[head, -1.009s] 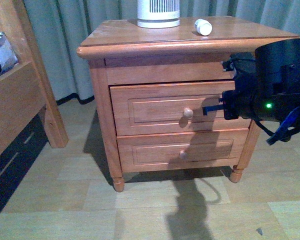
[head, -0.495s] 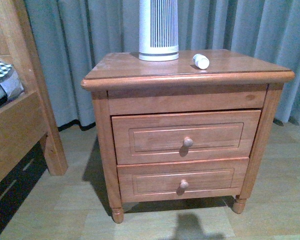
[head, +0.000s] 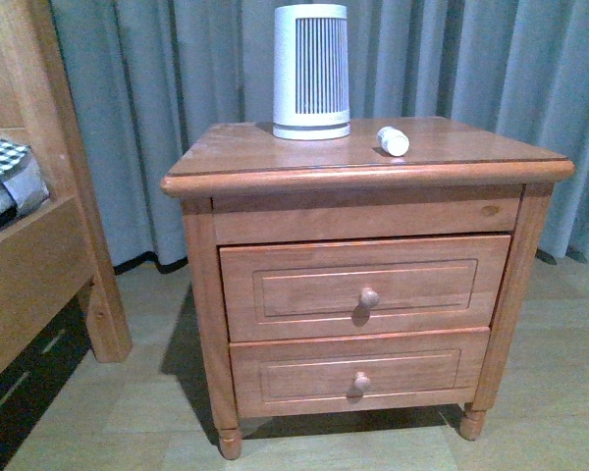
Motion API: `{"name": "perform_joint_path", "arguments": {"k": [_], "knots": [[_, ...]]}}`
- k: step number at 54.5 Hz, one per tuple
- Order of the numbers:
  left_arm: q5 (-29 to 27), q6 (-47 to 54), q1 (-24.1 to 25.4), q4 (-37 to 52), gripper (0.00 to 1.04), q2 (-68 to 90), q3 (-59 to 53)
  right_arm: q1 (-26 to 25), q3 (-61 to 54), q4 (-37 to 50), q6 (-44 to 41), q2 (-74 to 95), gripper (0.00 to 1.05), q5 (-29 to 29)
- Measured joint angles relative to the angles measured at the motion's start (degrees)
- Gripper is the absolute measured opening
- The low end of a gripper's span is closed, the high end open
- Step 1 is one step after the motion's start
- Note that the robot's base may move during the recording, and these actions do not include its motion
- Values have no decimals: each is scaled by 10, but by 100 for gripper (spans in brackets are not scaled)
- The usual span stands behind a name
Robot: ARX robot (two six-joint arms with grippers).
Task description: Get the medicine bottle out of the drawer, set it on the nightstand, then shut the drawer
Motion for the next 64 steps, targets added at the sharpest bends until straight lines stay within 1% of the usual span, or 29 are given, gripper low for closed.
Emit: {"name": "perform_joint_path", "arguments": {"k": [10,27,29,32,37,45,46,51,52,54,55,58,64], "knots": [[0,0,0,0,98,0,0,0,-116,20,-7,-80,3,0],[0,0,0,0,98,0,0,0,-118,23,-9,-90,3,0],[0,0,0,0,98,0,0,0,-118,23,-10,-90,4,0],[0,0,0,0,98,0,0,0,-118,23,-10,-90,15,0],[0,0,0,0,98,0,0,0,-118,23,-10,-90,41,0],[0,0,0,0,98,0,0,0,-118,23,-10,-90,68,0],[0,0,0,0,98,0,0,0,-118,23,-10,-90,70,0],[0,0,0,0,98,0,0,0,-118,23,-10,-90,86,0],[0,0,0,0,98,0,0,0,-118,23,-10,-90,91,0],[0,0,0,0,98,0,0,0,-118,23,-10,-90,98,0],[0,0,0,0,98,0,0,0,-118,23,-10,-90,99,0],[0,0,0,0,98,0,0,0,-118,23,-10,-90,98,0],[0,0,0,0,98,0,0,0,-118,23,-10,-90,98,0]]}}
